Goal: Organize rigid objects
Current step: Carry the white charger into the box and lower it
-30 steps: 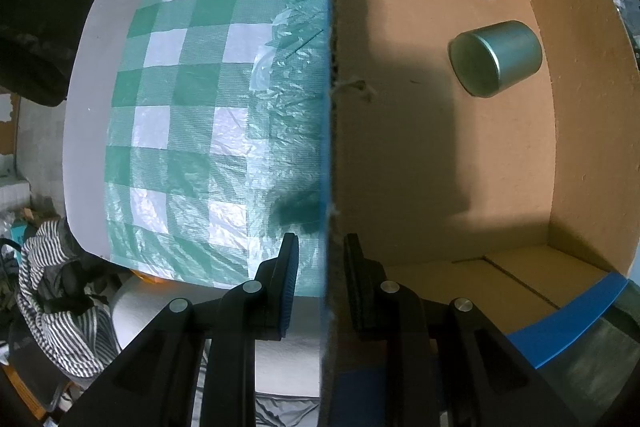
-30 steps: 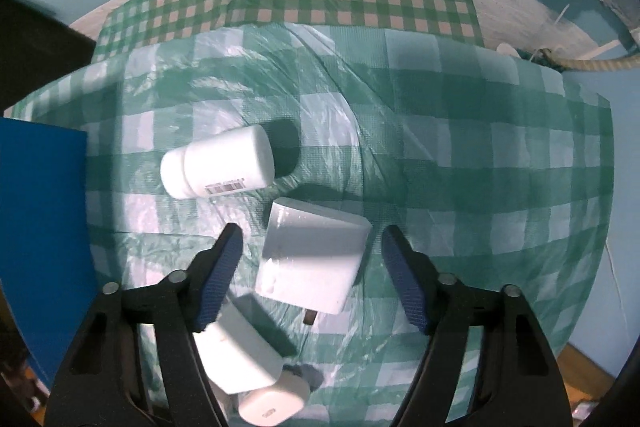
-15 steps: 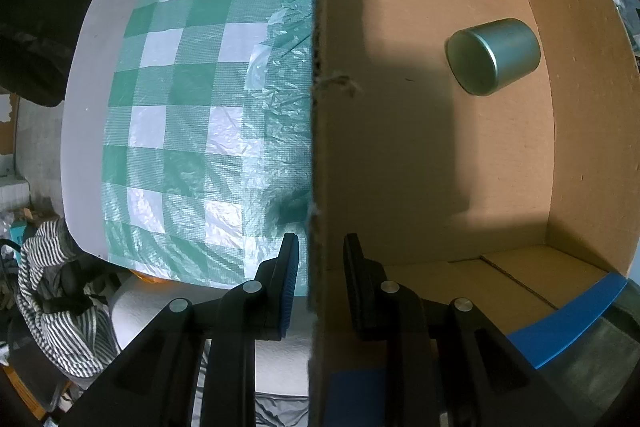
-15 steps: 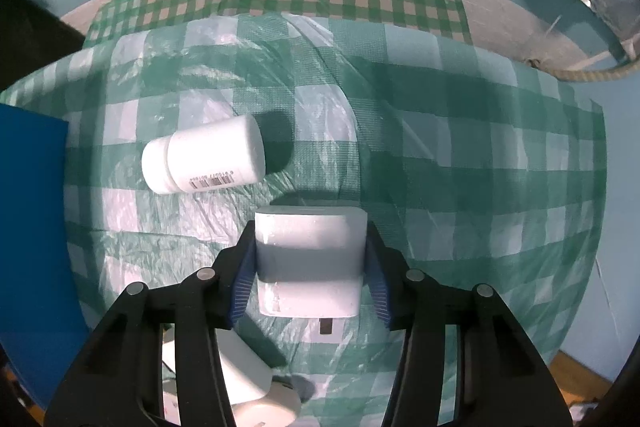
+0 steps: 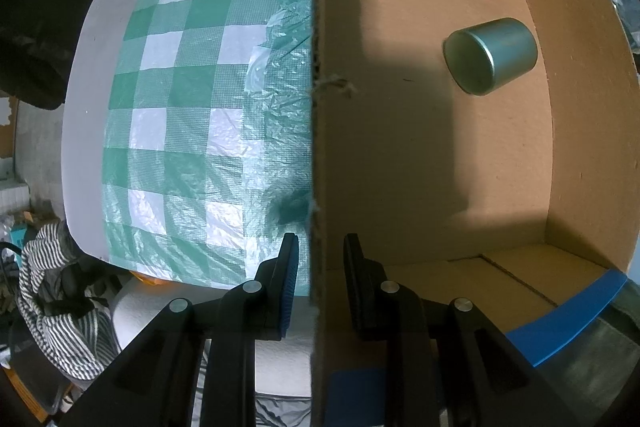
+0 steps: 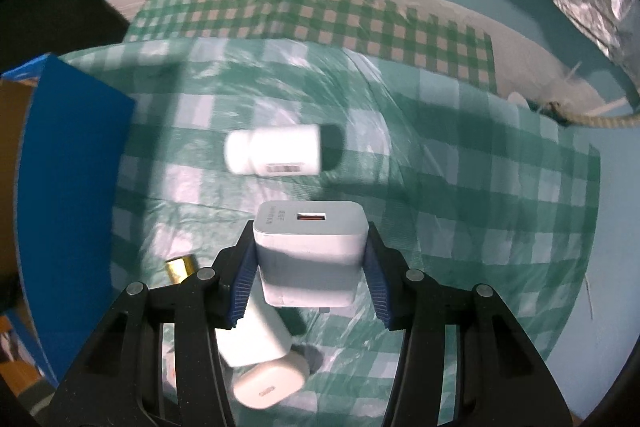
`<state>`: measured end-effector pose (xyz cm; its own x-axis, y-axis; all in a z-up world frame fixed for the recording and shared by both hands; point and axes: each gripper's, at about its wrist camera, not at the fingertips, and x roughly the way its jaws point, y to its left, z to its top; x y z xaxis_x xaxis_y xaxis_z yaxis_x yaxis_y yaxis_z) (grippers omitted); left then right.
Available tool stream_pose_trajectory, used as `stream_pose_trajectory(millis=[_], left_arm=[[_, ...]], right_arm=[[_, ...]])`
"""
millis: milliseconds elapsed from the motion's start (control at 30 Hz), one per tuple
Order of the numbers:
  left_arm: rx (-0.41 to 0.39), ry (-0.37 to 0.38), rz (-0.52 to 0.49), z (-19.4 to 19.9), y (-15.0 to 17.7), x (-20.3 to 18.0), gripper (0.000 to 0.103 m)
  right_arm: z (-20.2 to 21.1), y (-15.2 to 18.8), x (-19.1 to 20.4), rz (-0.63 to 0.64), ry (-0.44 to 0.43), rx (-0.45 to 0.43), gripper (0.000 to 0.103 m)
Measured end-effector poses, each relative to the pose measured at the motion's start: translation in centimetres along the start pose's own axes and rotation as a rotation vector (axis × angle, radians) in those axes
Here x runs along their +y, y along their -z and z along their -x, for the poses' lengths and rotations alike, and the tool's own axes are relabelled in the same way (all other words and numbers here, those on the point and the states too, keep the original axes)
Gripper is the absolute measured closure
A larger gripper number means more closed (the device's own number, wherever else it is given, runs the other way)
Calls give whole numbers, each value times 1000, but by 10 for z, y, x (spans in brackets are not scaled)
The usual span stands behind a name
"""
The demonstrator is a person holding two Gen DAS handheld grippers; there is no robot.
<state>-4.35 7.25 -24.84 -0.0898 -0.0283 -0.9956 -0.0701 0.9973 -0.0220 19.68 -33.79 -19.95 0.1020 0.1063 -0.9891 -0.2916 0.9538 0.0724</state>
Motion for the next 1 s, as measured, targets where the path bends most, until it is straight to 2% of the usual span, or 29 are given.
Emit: stream_pose_trajectory(millis=[400, 733, 1000], left_arm=[[-5, 4, -8, 1, -2, 1, 80], [-6, 3, -15, 3, -4, -1, 80], [-7, -1, -19, 4, -6, -6, 80]], right_arm=[[45, -10, 47, 136, -68, -51, 54], [77, -30, 113, 270, -143, -94, 54], [85, -43, 170, 406, -157, -108, 54]])
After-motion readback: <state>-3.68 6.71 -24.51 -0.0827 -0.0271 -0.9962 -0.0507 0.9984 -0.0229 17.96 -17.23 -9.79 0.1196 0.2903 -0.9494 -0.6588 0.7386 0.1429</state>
